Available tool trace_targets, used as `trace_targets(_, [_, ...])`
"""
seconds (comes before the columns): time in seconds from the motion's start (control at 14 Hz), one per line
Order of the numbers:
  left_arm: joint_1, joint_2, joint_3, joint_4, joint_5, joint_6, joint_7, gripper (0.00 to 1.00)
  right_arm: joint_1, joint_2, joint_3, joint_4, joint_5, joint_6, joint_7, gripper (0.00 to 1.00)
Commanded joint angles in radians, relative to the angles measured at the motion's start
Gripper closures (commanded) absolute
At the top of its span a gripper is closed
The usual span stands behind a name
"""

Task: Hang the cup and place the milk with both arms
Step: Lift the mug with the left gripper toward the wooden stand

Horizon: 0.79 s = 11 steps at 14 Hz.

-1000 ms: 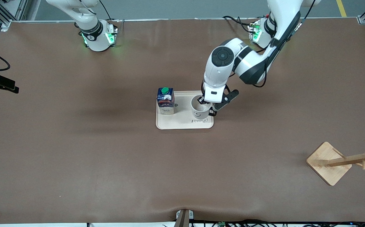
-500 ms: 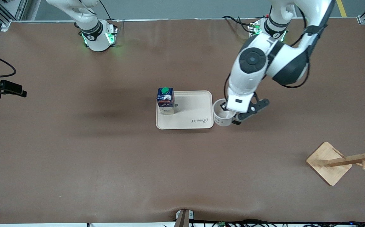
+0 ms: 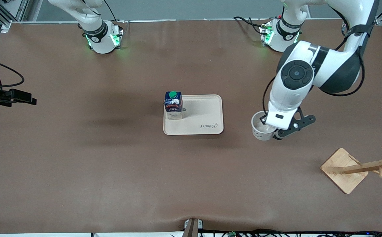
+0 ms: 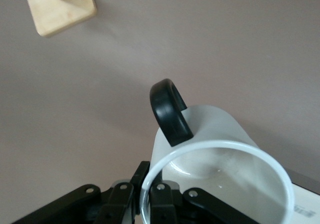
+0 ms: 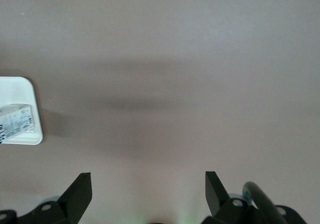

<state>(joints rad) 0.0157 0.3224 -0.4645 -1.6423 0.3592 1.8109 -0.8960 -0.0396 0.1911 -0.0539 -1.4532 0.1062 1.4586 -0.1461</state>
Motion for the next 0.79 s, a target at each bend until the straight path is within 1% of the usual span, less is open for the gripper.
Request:
trace_targets(0.0, [0.07, -0.031, -0.01, 0.009, 0.032, -0.027, 0.148, 1.0, 0.065, -0.009, -0.001, -0.013, 0.013, -0.021, 0.007, 0.0])
trace_targets(0.07, [0.105, -0.046, -0.01, 0.01, 0.03, -0.025, 0.231, 1.0, 0.087, -0.016, -0.001, -0.024, 0.012, -0.02, 0.043, 0.0])
trace_targets(0.29, [0.197, -0.075, -0.011, 0.013, 0.032, -0.025, 0.447, 1.0, 0.154, -0.015, 0.0, -0.029, 0.017, -0.047, 0.306, 0.0])
trace_targets(0.43, [0.231, -0.094, -0.01, 0.018, 0.03, -0.024, 0.56, 1.0, 0.21, -0.013, 0.0, -0.029, 0.018, -0.047, 0.445, 0.0])
trace_targets(0.57, [0.268, -0.1, -0.01, 0.039, 0.03, -0.024, 0.674, 1.0, 0.242, -0.009, 0.0, -0.032, 0.036, -0.04, 0.456, 0.0])
trace_targets(0.71, [0.317, -0.098, -0.01, 0.074, 0.017, -0.024, 0.779, 1.0, 0.283, -0.009, -0.001, -0.045, 0.085, -0.023, 0.465, 0.0])
